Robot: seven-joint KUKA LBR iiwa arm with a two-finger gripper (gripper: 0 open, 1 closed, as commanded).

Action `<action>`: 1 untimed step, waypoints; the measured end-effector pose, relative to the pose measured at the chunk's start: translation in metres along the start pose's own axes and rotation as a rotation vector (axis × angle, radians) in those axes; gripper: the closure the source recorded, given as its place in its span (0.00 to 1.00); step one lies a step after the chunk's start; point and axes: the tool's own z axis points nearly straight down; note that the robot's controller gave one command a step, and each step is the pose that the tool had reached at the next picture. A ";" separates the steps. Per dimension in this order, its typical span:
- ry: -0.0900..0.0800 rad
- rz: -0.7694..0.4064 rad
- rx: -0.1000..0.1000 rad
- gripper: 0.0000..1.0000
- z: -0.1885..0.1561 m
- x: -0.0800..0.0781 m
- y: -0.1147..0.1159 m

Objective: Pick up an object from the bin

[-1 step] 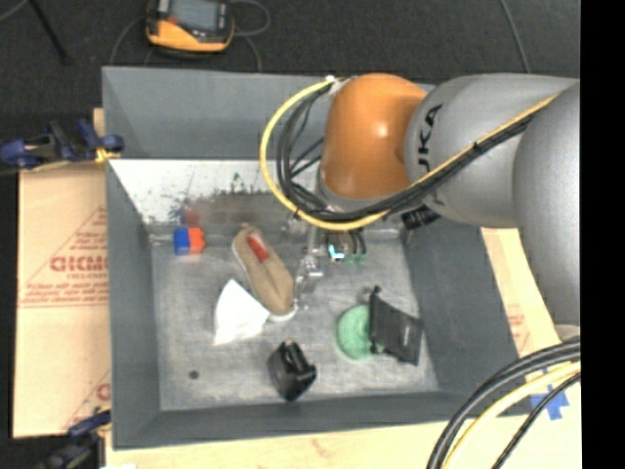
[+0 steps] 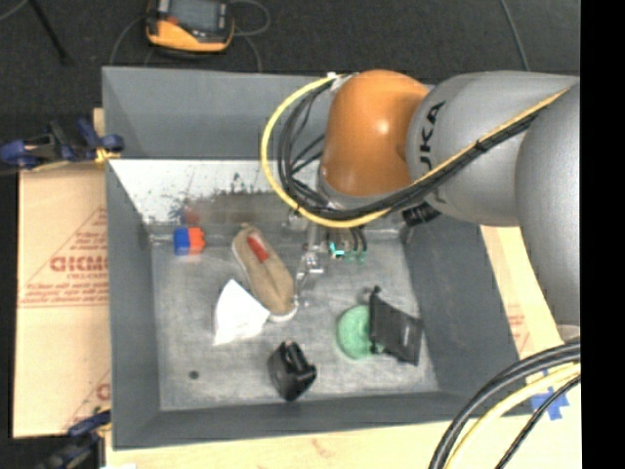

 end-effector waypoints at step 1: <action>-0.005 -0.063 0.001 0.00 0.034 0.034 -0.026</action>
Offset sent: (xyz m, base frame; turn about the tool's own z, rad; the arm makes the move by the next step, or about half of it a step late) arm -0.0573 -0.0121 -0.0564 -0.1185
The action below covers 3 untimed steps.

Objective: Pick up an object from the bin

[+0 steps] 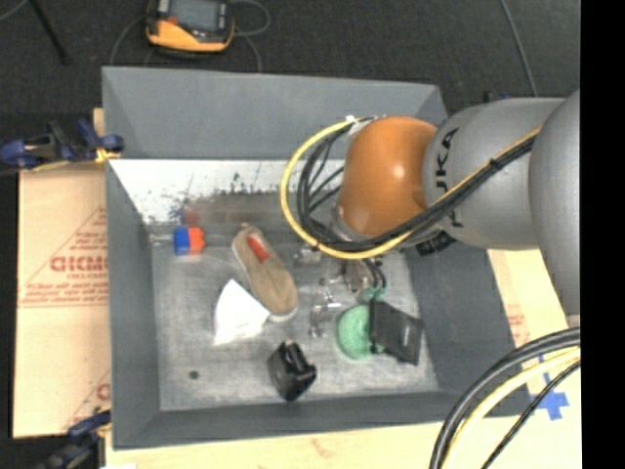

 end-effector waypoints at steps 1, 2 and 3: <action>0.013 -0.027 0.002 0.00 0.023 0.023 -0.012; 0.005 0.044 0.001 0.00 0.041 -0.033 0.011; 0.005 0.469 0.002 1.00 0.037 -0.051 0.059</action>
Offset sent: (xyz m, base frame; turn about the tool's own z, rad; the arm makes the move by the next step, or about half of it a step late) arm 0.0514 0.0247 -0.0557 0.0700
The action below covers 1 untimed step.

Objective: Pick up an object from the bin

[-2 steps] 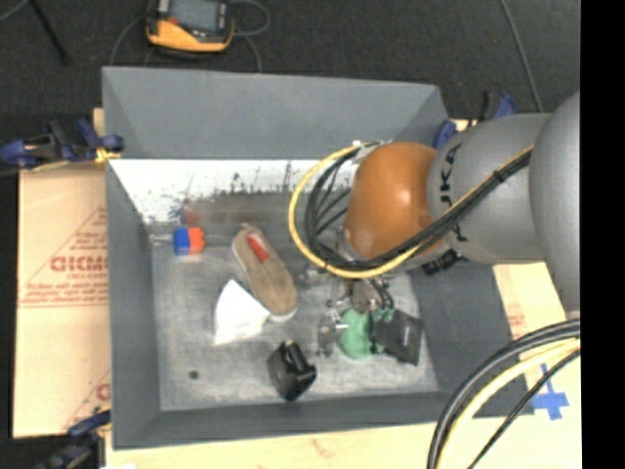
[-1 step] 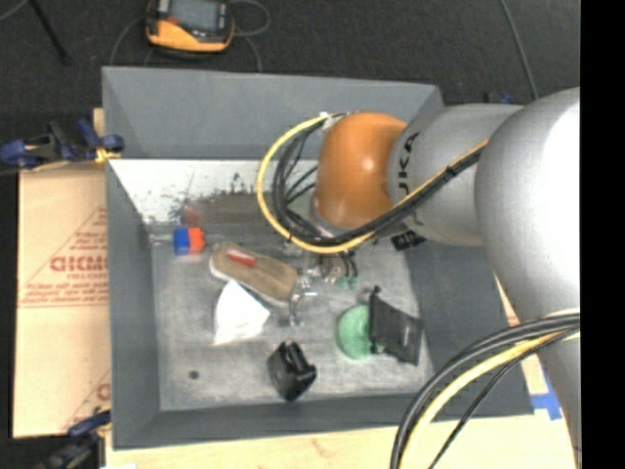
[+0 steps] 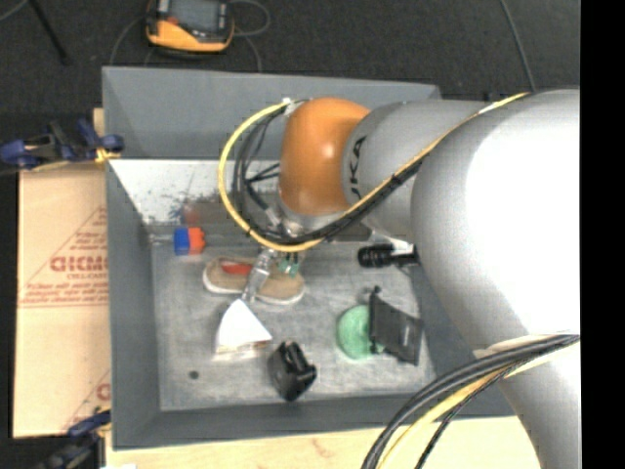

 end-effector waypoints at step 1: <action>0.000 0.000 0.000 1.00 0.000 0.000 0.000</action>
Offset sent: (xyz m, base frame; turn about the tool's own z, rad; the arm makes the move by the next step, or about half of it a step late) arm 0.0048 -0.0037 0.0445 0.0185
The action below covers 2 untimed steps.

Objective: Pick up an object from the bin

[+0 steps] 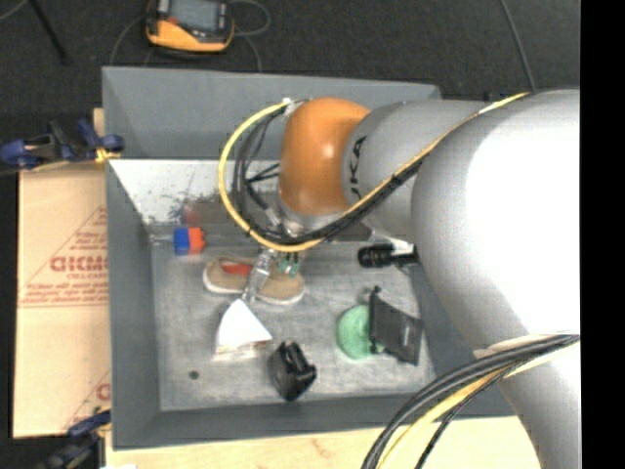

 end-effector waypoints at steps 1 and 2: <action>0.002 0.001 0.001 1.00 -0.002 0.000 0.000; -0.003 -0.098 -0.001 1.00 -0.007 -0.004 -0.026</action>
Offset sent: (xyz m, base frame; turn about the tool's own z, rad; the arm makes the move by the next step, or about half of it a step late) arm -0.0159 -0.0506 -0.0062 -0.1950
